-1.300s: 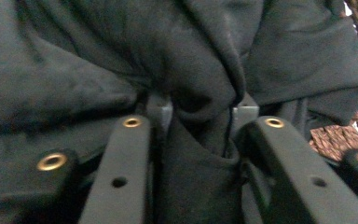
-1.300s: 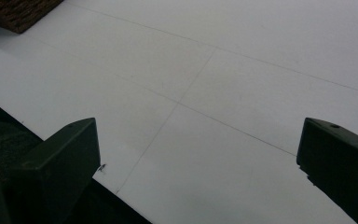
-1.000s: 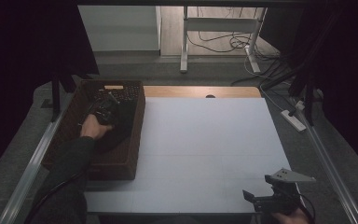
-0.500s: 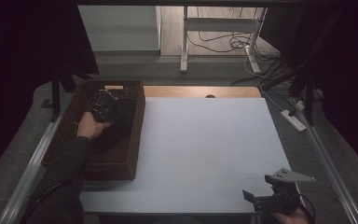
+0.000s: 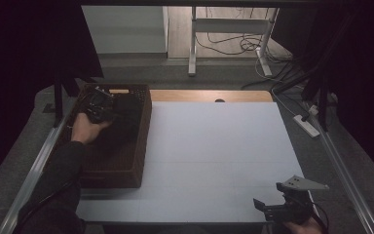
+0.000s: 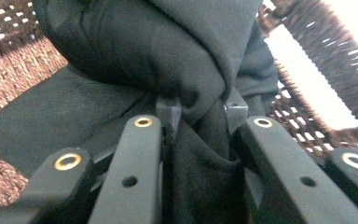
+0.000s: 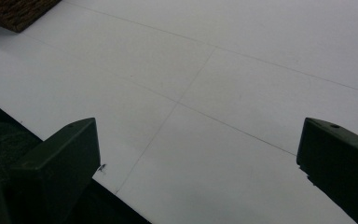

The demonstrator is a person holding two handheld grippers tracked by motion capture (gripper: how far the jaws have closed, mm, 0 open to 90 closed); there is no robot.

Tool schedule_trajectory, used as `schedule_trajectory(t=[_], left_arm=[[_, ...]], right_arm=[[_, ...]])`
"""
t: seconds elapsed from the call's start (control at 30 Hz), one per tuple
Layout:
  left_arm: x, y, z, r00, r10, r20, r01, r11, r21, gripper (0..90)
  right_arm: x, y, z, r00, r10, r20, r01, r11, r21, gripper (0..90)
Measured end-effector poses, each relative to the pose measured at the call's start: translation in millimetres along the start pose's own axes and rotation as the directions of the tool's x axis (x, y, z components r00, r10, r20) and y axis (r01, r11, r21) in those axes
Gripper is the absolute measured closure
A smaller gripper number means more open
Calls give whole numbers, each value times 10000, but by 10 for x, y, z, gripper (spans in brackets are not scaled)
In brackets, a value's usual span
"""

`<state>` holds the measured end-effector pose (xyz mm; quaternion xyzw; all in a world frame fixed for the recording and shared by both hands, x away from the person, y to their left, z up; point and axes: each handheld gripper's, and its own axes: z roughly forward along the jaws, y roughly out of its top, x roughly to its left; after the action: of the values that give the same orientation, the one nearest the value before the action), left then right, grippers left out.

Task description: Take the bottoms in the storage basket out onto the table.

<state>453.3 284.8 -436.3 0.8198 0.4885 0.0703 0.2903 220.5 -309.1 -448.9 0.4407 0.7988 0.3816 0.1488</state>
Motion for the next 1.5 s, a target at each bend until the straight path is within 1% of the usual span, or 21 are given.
schedule_trajectory(t=[0.23,0.47,0.8,0.9,1.2,1.4,1.5], left_arm=[[-16,-3,-175,10000,76,10,-75,9993,-378,751],[-47,14,-330,9999,166,38,-162,9970,-752,752],[-72,64,-549,9997,256,2,-255,9936,-1103,753],[-79,75,-611,9997,245,-17,-246,9920,-1242,753],[-115,128,-816,9992,376,-161,-396,9875,-1525,753],[-146,157,-961,9991,402,-153,-422,9833,-1771,752],[-165,172,-1022,9987,477,-174,-501,9814,-1851,752]], right_arm=[[2,4,4,10000,-1,3,1,10000,4,0],[5,6,6,10000,-9,2,9,10000,14,0],[6,6,4,10000,-11,24,11,10000,25,0],[6,5,4,10000,-7,23,7,10000,22,0],[6,5,4,10000,-22,35,22,10000,29,0],[4,4,3,10000,-12,38,12,10000,14,0],[7,5,2,10000,-32,44,32,10000,24,0]])
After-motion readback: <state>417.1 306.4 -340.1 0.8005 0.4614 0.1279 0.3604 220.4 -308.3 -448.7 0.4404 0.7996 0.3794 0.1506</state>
